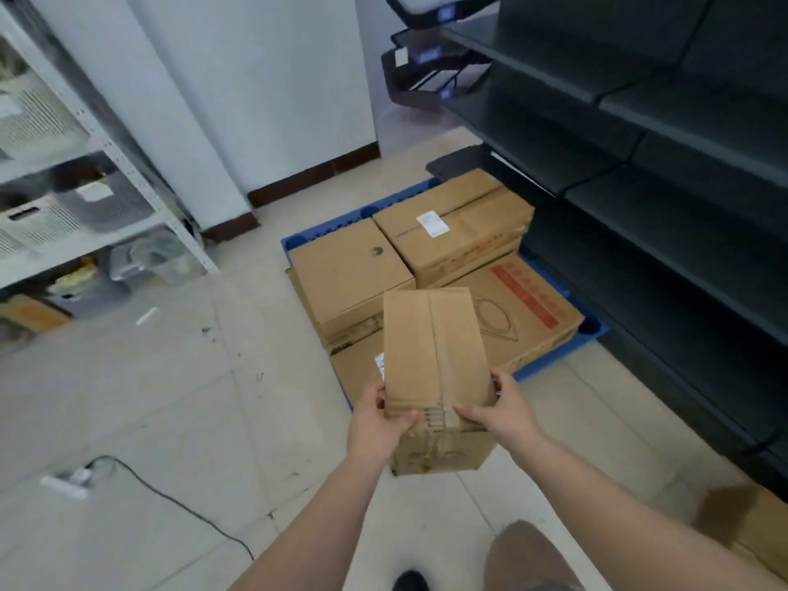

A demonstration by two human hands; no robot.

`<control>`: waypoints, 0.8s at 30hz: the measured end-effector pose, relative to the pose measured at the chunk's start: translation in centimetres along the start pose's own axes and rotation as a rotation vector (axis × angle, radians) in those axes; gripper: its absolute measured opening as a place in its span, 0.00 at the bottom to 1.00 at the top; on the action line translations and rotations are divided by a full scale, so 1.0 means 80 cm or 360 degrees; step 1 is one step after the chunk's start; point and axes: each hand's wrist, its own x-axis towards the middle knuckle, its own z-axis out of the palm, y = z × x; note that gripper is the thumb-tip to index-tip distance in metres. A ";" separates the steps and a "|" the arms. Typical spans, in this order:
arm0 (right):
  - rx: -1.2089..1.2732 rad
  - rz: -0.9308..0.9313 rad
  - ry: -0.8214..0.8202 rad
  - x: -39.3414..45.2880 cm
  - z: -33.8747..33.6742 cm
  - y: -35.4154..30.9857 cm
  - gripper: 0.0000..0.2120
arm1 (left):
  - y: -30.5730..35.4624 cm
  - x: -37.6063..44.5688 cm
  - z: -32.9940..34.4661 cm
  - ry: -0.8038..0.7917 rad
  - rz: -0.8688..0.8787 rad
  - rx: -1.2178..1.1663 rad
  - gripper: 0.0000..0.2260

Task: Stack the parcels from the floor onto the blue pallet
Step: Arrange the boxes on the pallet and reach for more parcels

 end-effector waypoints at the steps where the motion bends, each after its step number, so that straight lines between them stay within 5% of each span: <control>1: -0.0037 0.0025 -0.0035 0.017 0.005 -0.002 0.39 | -0.002 0.014 0.000 0.0013 -0.0036 0.0000 0.23; 14: -0.0467 0.0294 -0.0523 0.354 0.022 -0.010 0.40 | -0.012 0.286 0.101 0.0067 -0.0625 -0.0106 0.25; 24: -0.0746 0.0334 -0.0623 0.559 0.123 0.103 0.39 | -0.162 0.462 0.192 0.0137 -0.0937 -0.0176 0.29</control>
